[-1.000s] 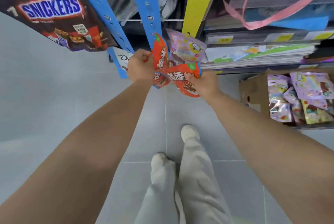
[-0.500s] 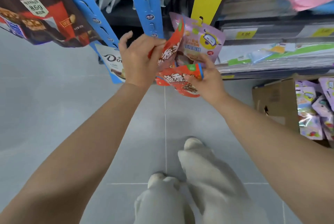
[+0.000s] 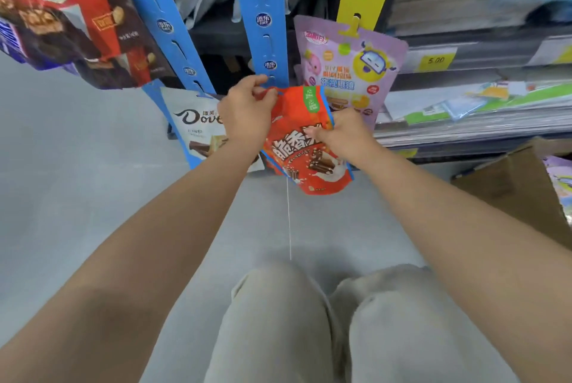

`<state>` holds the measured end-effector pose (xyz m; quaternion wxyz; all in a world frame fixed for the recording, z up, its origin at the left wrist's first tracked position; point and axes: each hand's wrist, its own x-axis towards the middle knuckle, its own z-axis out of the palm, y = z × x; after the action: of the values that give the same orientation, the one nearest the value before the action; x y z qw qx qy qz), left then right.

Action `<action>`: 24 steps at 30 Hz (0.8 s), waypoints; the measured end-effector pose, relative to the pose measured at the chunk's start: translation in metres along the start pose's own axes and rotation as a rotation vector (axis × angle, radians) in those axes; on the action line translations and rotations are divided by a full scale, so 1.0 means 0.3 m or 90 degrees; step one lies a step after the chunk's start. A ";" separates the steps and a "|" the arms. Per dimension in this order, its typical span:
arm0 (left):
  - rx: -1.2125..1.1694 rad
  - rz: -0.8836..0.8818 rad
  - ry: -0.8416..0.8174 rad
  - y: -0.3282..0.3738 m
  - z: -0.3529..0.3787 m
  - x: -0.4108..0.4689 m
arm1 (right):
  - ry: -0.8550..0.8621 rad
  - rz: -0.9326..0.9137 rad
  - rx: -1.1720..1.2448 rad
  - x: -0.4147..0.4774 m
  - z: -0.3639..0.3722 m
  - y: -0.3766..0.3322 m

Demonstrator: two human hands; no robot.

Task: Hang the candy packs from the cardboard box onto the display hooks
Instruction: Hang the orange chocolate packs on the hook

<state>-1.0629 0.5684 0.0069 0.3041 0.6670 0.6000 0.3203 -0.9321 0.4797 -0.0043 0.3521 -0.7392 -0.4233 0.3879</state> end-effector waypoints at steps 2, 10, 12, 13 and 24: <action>0.024 0.014 0.009 -0.006 0.033 0.006 | 0.062 0.007 0.012 0.028 0.017 0.025; -0.015 0.028 0.006 -0.015 0.077 0.060 | 0.183 0.003 0.023 0.068 0.029 0.023; 0.009 -0.028 -0.018 -0.001 0.070 0.084 | 0.194 0.010 0.026 0.078 0.032 0.014; -0.001 -0.073 -0.037 0.016 0.064 0.096 | 0.200 0.015 0.026 0.081 0.033 0.008; -0.037 -0.086 0.048 0.067 0.011 0.063 | 0.127 0.074 -0.072 0.055 0.011 -0.060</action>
<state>-1.0467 0.5853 0.0222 0.3219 0.6034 0.6449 0.3413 -0.9356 0.5021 0.0048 0.3269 -0.8163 -0.3637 0.3076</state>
